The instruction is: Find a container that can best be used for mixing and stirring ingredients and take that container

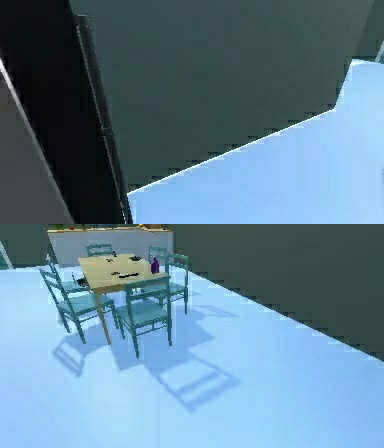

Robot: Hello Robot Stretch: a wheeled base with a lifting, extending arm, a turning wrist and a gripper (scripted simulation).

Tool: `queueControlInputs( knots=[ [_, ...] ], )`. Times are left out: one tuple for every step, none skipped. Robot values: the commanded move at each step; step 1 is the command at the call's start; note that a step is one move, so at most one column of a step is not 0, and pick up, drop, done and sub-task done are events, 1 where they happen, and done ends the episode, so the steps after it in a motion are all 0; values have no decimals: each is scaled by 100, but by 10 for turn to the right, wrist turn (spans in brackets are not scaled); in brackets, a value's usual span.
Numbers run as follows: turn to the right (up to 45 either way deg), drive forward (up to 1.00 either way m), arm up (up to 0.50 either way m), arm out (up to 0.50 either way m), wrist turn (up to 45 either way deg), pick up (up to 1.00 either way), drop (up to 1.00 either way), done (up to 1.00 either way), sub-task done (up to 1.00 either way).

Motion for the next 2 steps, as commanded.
queueControlInputs(
  knots=[
    [450, 0, 0, 0, 0, 0, 0, 0, 0],
    [450, 0, 0, 0, 0, 0, 0, 0, 0]
  ],
)
